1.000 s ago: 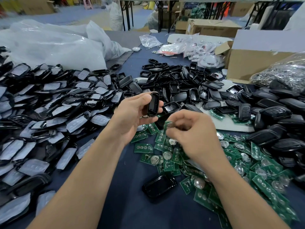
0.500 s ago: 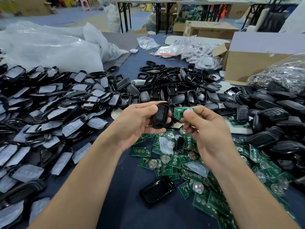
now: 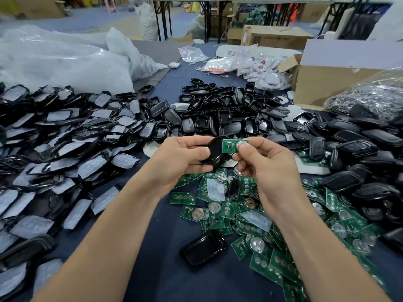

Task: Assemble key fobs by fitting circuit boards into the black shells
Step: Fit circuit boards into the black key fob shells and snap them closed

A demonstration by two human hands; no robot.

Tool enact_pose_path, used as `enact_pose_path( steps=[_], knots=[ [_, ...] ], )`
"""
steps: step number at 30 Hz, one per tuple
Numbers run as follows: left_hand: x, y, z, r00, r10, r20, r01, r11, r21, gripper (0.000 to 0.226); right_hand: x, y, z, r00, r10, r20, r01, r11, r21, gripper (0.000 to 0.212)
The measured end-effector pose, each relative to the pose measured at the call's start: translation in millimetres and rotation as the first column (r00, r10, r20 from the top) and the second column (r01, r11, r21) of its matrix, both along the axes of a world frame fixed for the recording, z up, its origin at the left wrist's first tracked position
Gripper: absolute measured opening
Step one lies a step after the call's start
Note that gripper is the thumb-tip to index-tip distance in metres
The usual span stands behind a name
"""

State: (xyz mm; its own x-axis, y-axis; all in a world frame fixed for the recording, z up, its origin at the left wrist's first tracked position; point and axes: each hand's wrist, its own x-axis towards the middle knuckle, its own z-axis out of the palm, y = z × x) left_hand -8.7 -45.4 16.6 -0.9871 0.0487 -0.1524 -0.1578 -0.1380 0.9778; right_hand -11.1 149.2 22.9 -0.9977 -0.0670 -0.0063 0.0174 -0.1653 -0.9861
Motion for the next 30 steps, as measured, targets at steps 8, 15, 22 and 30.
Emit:
enact_pose_path(
  steps=[8,15,22,30],
  knots=[
    [0,5,-4,0.998,-0.015,-0.055,0.012,0.999,-0.043,0.023,-2,3,-11,0.983,-0.041,-0.181,0.086,0.964,0.251,0.014],
    [2,2,-2,0.991,-0.115,-0.064,0.107,0.988,-0.113,0.04,-4,4,-13,0.958,-0.075,-0.276,0.16,0.941,0.299,0.024],
    [3,3,0,0.992,-0.111,-0.064,0.101,0.985,-0.137,0.041,-3,4,-11,0.964,-0.02,-0.264,0.11,0.937,0.331,0.023],
    [6,7,3,0.988,-0.126,-0.092,0.104,0.972,-0.21,0.048,3,0,-8,0.944,-0.049,-0.325,0.197,0.877,0.439,0.023]
  ],
)
